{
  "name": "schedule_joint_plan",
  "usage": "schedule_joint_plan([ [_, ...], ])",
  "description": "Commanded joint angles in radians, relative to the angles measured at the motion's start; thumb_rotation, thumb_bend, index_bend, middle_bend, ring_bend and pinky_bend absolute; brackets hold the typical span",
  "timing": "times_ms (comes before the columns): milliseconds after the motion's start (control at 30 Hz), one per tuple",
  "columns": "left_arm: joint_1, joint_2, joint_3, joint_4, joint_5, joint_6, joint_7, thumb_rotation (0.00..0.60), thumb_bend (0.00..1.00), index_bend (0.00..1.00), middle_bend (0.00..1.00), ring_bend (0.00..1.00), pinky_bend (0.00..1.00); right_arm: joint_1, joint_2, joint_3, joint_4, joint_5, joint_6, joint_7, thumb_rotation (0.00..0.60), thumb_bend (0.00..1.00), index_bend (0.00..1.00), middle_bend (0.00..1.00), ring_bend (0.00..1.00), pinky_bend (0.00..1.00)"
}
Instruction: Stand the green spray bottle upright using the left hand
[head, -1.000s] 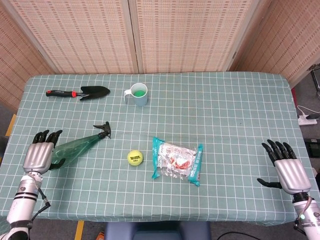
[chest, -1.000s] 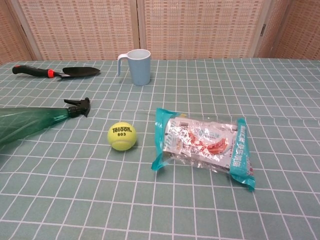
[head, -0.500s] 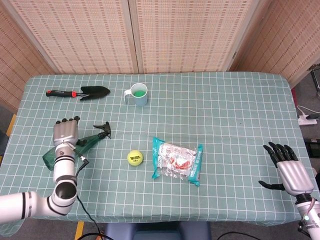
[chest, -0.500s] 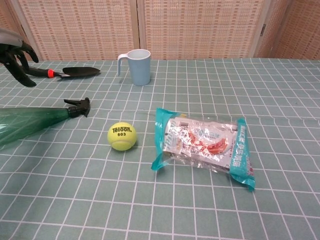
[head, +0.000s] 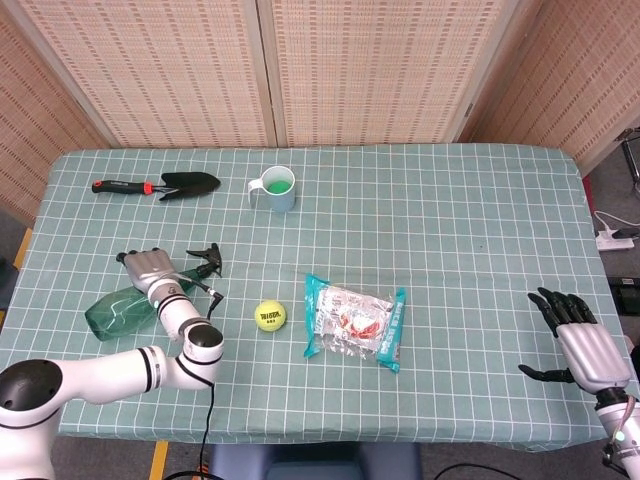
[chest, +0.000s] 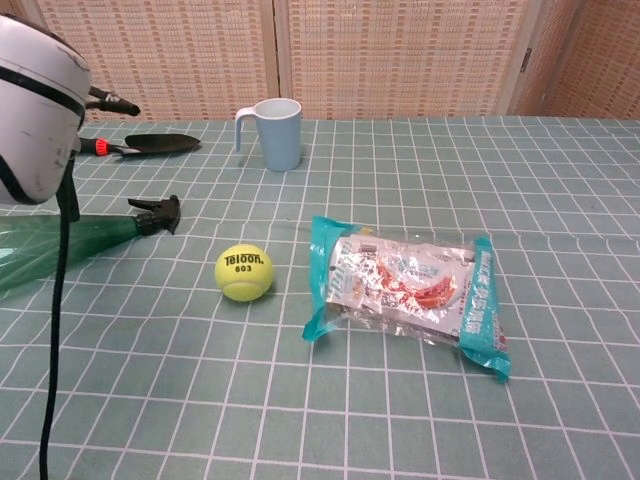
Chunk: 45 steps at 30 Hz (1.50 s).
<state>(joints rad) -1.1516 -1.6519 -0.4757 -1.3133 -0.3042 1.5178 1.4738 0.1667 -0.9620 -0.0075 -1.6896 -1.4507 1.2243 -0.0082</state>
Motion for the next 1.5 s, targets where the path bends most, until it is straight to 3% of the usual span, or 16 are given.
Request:
schedule_joint_plan([
  [33,-0.009,-0.035,0.002,0.043,-0.001,-0.005,0.052,0.6,0.24,0.18,0.19,0.11,0.11,0.005,0.005,0.0,-0.007,0.006,-0.009,0.0,0.6,0.0,0.0,0.0,0.0,0.0],
  [300,-0.022,-0.111,-0.015,0.133,0.038,-0.031,0.112,0.6,0.24,0.18,0.19,0.1,0.1,0.002,0.005,0.0,-0.005,0.005,-0.003,0.004,0.6,0.0,0.0,0.0,0.0,0.0],
  [533,-0.006,-0.153,0.0,0.189,0.098,-0.064,0.14,0.6,0.24,0.19,0.19,0.1,0.1,0.0,0.006,0.0,0.0,0.002,0.003,0.019,0.6,0.0,0.0,0.0,0.0,0.0],
  [833,0.001,-0.182,-0.062,0.22,0.1,-0.06,0.171,0.6,0.24,0.2,0.19,0.1,0.09,0.002,0.004,0.001,-0.004,0.003,0.002,0.009,0.6,0.0,0.0,0.0,0.0,0.0],
  [1167,-0.012,-0.235,-0.136,0.291,0.14,-0.095,0.121,0.6,0.24,0.22,0.21,0.11,0.09,-0.003,0.002,0.003,-0.006,0.006,0.013,-0.005,0.6,0.0,0.0,0.0,0.0,0.0],
  [1500,0.004,-0.277,-0.169,0.398,0.144,-0.127,0.143,0.6,0.24,0.27,0.23,0.13,0.09,-0.003,-0.001,0.005,-0.006,0.012,0.015,-0.012,0.6,0.0,0.0,0.0,0.0,0.0],
])
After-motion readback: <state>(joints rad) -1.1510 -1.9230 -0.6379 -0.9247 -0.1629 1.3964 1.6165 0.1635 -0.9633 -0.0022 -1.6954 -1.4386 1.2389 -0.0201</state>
